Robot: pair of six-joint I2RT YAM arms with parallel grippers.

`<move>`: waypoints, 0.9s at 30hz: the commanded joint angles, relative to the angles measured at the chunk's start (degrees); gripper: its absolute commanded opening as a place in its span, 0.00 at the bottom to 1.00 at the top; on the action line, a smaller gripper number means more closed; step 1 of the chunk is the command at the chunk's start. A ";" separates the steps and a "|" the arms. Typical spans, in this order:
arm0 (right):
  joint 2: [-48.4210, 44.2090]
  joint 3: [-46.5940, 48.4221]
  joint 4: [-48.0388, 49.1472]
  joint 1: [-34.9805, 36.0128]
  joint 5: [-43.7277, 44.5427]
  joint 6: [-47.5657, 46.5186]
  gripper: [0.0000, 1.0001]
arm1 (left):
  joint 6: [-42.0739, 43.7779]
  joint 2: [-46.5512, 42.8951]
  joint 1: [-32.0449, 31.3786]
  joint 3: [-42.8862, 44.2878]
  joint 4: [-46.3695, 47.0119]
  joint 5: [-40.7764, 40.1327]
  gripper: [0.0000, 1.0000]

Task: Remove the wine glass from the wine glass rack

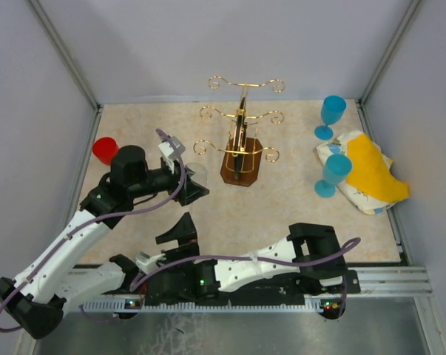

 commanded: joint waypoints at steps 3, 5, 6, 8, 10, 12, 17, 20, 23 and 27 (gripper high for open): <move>-4.69 -0.23 -21.26 -0.19 4.38 18.98 0.99 | 0.09 -2.02 -0.46 -0.34 2.88 -5.94 0.61; -5.25 0.31 -31.04 -0.19 4.55 28.10 0.99 | -0.16 -2.59 -0.46 -1.89 4.72 -8.80 0.61; -5.39 0.78 -36.13 -0.19 4.55 33.52 0.99 | -0.41 -2.82 -0.46 -3.02 5.97 -10.04 0.62; -5.54 1.46 -48.04 -0.15 4.85 45.06 0.99 | -1.03 -3.46 -0.54 -6.11 8.62 -12.47 0.62; -5.60 2.00 -61.30 -0.26 5.37 58.78 0.99 | -0.65 -4.36 -0.55 -9.00 11.34 -15.14 0.62; -5.73 2.50 -74.32 -0.54 5.52 74.27 0.99 | 0.35 -5.47 -0.55 -12.10 14.16 -18.63 0.63; -14.77 1.13 -75.11 -1.54 2.62 77.24 0.99 | 1.69 -8.65 -0.55 -19.04 21.84 -25.62 0.64; -17.34 2.45 -75.17 -3.19 2.29 76.05 0.99 | 1.41 -10.10 -0.58 -21.84 25.08 -29.30 0.66; -20.41 2.44 -75.17 -4.69 1.97 76.68 0.98 | -0.30 -10.25 -0.55 -24.07 28.25 -30.77 0.65; -25.14 6.87 -74.75 -10.27 -0.49 77.77 0.97 | -3.02 -8.90 -0.61 -28.20 32.73 -31.86 0.64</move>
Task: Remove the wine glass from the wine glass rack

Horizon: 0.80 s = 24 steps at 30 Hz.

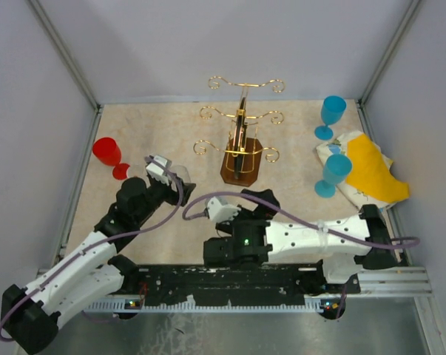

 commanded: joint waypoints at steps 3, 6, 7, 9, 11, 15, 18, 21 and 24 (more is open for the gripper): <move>-8.06 8.21 0.41 -6.86 -1.38 3.90 0.96 | -3.81 1.62 -0.42 -5.68 13.31 -5.39 0.65; -9.84 9.51 1.29 -7.93 -1.93 4.00 0.96 | -3.73 3.62 -0.71 -8.39 19.83 -9.68 0.66; -10.22 9.71 1.38 -8.29 -2.03 4.13 0.96 | -3.57 4.62 -0.95 -9.08 21.78 -11.69 0.66; -10.91 10.04 1.58 -9.12 -2.40 4.43 0.96 | -2.94 6.82 -1.30 -10.32 25.30 -14.73 0.68; -11.79 10.19 1.98 -9.69 -2.42 4.24 0.97 | -1.86 8.21 -2.01 -11.62 28.80 -17.85 0.68; -13.66 10.11 2.72 -10.85 -2.70 3.94 0.97 | 2.17 9.99 -3.68 -13.91 37.35 -22.45 0.72; -15.30 9.14 4.69 -12.37 -3.60 2.13 0.97 | 5.12 12.71 -4.19 -13.60 40.77 -24.65 0.73; -16.87 8.63 5.62 -13.82 -4.22 1.60 0.97 | 6.87 15.72 -4.50 -14.04 45.26 -26.02 0.74; -18.41 8.54 6.72 -15.26 -4.90 1.09 0.97 | 8.49 19.98 -4.85 -14.83 51.56 -28.56 0.74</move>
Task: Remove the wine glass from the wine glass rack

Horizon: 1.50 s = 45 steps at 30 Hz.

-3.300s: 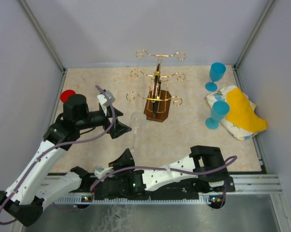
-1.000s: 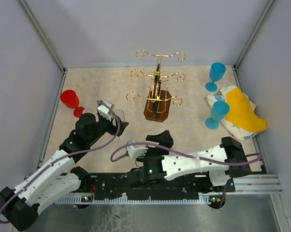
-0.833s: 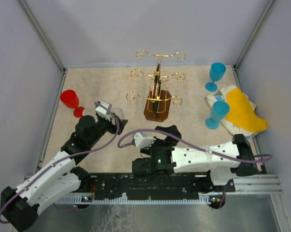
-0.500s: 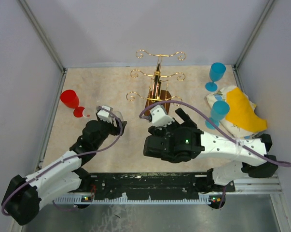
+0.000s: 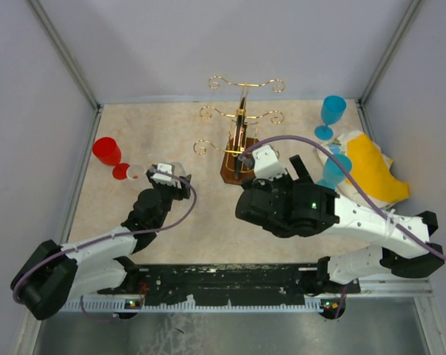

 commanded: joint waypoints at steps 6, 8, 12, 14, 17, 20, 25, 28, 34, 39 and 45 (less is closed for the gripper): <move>-4.80 2.44 3.25 -3.21 -0.36 -1.34 0.98 | 5.32 12.93 -1.71 -1.72 23.55 -8.34 0.76; -4.82 3.40 2.15 -3.55 -0.42 -1.30 0.98 | 5.59 14.72 -2.40 -2.38 26.57 -9.47 0.78; -5.24 4.22 0.22 -3.89 -0.29 -0.95 0.98 | 6.53 16.60 -3.66 -4.13 31.41 -11.00 0.83; -5.81 3.75 0.47 -4.24 -0.58 -1.08 0.98 | 6.40 16.82 -4.24 -4.25 31.63 -11.65 0.87; -6.39 2.84 1.71 -4.81 -1.07 -1.45 0.98 | 6.42 16.84 -5.17 -4.31 31.42 -12.17 0.91; -6.55 2.09 3.05 -5.44 -1.08 -2.07 0.98 | 7.26 16.02 -6.44 -4.21 31.17 -13.08 1.00; -6.76 0.94 5.11 -5.97 -2.71 -3.63 0.99 | 8.21 11.39 -8.91 -3.34 26.51 -14.97 1.00; -6.94 0.78 6.76 -6.58 -3.14 -5.65 0.99 | 8.09 7.27 -10.13 -2.71 21.48 -15.82 1.00; -7.32 0.58 10.02 -7.74 -3.76 -7.58 0.99 | 4.25 -2.03 -10.81 -0.26 3.83 -14.48 1.00; -7.46 -1.01 13.65 -8.39 -5.84 -8.46 0.99 | 1.07 -8.92 -10.90 3.34 -9.09 -13.84 1.00; -7.48 -0.43 18.78 -16.24 -16.58 -8.51 0.99 | -4.16 -14.44 -10.98 11.97 -26.26 -11.99 1.00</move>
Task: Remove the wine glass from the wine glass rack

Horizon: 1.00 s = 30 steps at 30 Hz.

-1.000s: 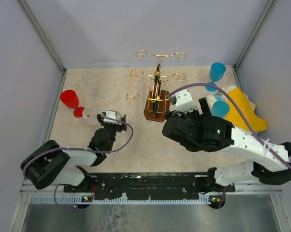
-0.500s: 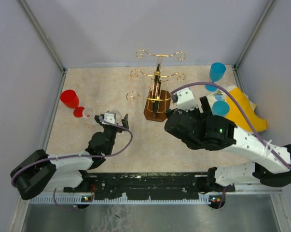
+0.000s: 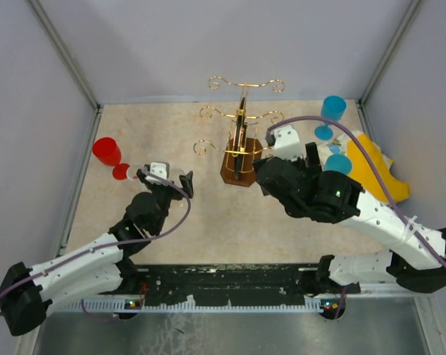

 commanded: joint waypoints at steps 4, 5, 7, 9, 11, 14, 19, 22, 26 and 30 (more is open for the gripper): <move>-1.80 3.05 12.76 -17.27 -22.28 -2.74 0.99 | -6.97 -2.12 -0.32 15.53 -25.17 1.88 1.00; -1.29 4.20 13.84 -22.75 -28.35 -2.70 0.99 | -7.85 -0.71 -0.33 18.88 -28.53 0.39 1.00; 1.15 6.30 14.60 -33.13 -39.39 -1.14 0.99 | -8.44 2.90 -0.10 26.69 -33.32 -2.77 1.00; 4.58 8.24 14.81 -39.52 -46.65 -1.40 0.99 | -7.81 7.42 1.13 34.29 -37.25 -2.95 1.00; 8.57 10.13 14.92 -43.25 -49.84 -1.17 0.99 | -8.05 12.17 4.95 42.42 -42.59 0.43 1.00; 12.38 13.01 15.74 -47.15 -53.42 -0.99 0.99 | -12.42 19.44 17.71 53.46 -52.04 12.85 1.00; 17.24 15.96 17.51 -53.27 -58.64 -0.75 0.99 | -15.21 33.63 31.96 69.50 -66.24 27.09 1.00; 18.45 16.92 18.05 -54.98 -58.36 -1.35 0.99 | -14.98 36.46 32.47 72.70 -67.53 28.78 1.00; 19.18 17.24 18.64 -55.65 -58.95 -1.79 0.99 | -14.85 36.76 32.47 71.73 -66.85 29.42 1.00; 20.28 17.40 17.61 -55.79 -58.70 -2.37 0.99 | -14.39 36.47 32.47 70.30 -66.66 29.79 1.00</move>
